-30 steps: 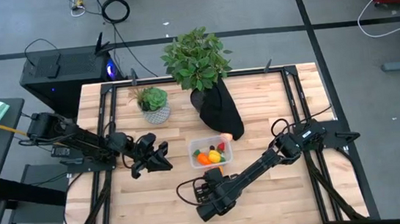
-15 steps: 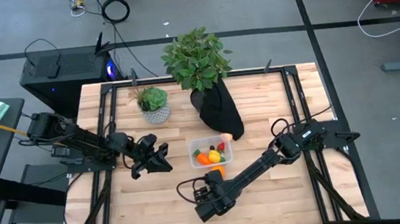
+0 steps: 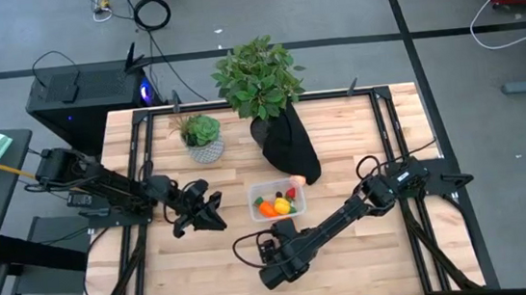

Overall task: Pick and placing Produce into tupperware
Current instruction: Put the orange into the transparent bin

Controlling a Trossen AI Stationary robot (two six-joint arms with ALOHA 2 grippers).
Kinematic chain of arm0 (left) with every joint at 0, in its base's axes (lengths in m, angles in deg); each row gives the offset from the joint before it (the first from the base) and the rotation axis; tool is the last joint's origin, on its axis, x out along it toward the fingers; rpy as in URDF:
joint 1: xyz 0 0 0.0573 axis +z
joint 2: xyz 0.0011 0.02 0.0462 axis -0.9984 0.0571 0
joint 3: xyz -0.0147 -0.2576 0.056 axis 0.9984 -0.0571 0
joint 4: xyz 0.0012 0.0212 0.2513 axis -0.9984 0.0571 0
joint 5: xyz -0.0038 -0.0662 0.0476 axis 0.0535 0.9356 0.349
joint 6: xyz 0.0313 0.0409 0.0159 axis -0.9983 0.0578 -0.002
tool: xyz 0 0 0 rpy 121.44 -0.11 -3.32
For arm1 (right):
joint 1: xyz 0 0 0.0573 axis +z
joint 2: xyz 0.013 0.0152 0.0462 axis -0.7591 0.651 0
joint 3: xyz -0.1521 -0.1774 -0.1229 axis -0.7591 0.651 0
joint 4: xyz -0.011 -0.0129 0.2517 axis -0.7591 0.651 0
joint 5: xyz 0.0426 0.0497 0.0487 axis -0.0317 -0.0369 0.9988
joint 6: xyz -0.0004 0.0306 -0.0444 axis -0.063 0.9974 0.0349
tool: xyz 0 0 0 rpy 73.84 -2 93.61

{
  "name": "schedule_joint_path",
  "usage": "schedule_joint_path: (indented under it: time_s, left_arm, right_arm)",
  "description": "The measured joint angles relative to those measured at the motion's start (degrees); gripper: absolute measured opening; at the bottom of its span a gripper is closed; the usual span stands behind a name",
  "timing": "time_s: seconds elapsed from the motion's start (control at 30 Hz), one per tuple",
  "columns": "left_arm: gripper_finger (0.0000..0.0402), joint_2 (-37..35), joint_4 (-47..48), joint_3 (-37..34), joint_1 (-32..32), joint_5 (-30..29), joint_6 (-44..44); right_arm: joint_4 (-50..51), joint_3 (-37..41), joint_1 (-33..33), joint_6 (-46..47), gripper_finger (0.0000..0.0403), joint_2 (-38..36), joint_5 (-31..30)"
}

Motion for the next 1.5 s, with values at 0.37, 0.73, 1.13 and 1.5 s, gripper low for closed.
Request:
schedule_joint_path:
  time_s: [0.37, 0.73, 1.13, 1.5]
  left_arm:
    - [0.0052, 0.0, -0.02, 0.0, 0.0, 0.0, 0.28]
    - [0.0052, -0.02, -0.15, 0.0, 0.0, 0.0, 1.29]
    - [0.0052, -0.01, -0.24, 0.0, 0.0, -0.01, 1.42]
    - [0.0052, -0.01, -0.24, 0.0, 0.01, -0.01, 1.41]
  right_arm:
    - [2.31, 0.0, -0.94, -1.42, 0.0378, 0.0, -4.55]
    - [2.25, 0.0, -2.59, -4.96, 0.0377, 0.0, -4.76]
    - [2.1, 0.0, -2.79, -5.13, 0.0355, 0.0, -2.52]
    - [2.1, 0.0, -2.73, -5.13, 0.0273, 0.0, -1.91]
